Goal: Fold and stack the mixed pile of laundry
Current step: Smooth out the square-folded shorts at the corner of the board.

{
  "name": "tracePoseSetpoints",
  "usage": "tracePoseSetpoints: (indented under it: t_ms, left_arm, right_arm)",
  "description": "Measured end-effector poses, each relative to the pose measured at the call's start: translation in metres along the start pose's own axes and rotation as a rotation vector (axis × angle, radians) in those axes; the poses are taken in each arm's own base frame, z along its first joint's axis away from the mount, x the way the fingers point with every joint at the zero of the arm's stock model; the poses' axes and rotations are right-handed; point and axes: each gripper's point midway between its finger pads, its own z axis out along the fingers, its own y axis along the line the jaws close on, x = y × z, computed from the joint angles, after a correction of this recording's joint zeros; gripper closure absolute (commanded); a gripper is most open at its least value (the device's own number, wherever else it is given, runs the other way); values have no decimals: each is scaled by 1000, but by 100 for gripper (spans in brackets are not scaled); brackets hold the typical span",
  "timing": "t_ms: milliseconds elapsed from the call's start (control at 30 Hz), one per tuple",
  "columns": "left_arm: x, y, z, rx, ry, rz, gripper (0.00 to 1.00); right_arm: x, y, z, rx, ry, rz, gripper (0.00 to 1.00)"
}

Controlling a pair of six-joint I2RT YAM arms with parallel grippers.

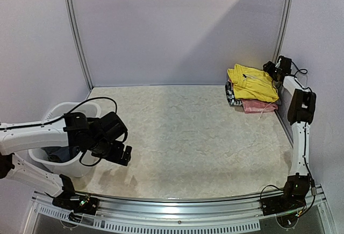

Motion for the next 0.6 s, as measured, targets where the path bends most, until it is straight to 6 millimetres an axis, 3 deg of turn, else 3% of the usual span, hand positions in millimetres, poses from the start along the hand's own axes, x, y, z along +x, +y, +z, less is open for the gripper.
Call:
tracePoseSetpoints:
  t_ms: [233,433,600]
  left_arm:
    - [-6,-6,3,-10,10,21,0]
    - [-26,-12,-5,-19,-34,62,0]
    - [-41,-12,-12,-41,-85,91,0]
  right_arm:
    - [9,-4,6,-23,12,16,25]
    - [11,-3,4,-33,30,-10,19]
    - [-2,15,-10,-47,44,-58,15]
